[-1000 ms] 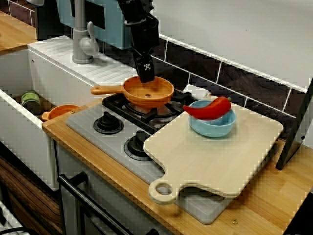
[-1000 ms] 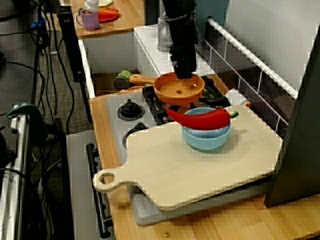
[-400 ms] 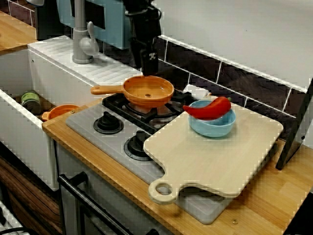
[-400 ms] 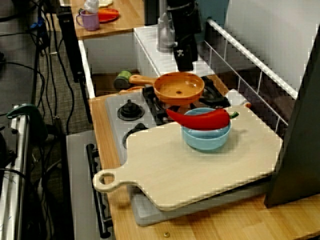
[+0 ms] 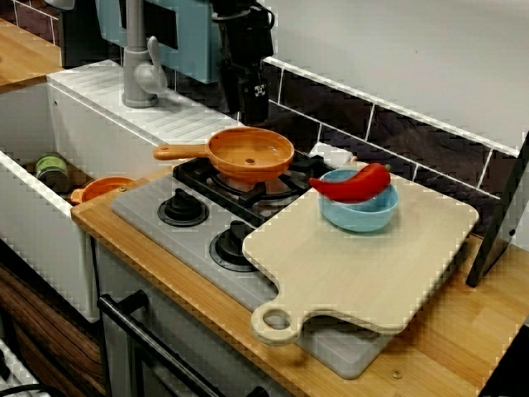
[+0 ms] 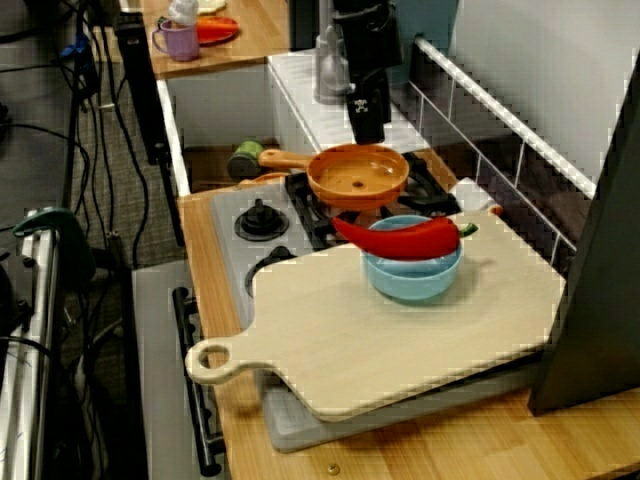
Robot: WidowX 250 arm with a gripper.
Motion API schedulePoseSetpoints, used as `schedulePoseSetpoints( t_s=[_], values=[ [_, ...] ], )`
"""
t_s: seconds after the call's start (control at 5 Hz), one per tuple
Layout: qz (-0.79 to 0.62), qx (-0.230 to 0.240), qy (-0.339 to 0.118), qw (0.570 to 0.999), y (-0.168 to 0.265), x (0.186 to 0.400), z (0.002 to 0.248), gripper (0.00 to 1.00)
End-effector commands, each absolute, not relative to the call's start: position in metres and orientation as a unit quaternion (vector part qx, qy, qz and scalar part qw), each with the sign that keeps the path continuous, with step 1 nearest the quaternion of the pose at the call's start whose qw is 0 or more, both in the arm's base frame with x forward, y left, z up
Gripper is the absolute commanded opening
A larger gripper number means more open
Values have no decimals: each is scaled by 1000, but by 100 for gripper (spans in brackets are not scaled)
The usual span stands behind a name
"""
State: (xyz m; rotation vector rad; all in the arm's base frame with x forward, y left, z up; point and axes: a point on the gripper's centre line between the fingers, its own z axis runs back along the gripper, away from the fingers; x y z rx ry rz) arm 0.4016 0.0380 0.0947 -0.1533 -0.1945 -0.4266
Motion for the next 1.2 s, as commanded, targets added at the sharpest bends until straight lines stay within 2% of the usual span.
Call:
schedulePoseSetpoints(
  t_s=[0.0, 0.2, 0.6, 1.0],
  values=[
    [-257, -44, -143, 955, 25, 382, 135, 100],
    [-268, -52, -152, 950, 39, 366, 141, 100],
    [-280, -49, -156, 946, 75, 362, 145, 100],
    [-324, -47, -147, 933, 74, 338, 128, 100]
  ],
)
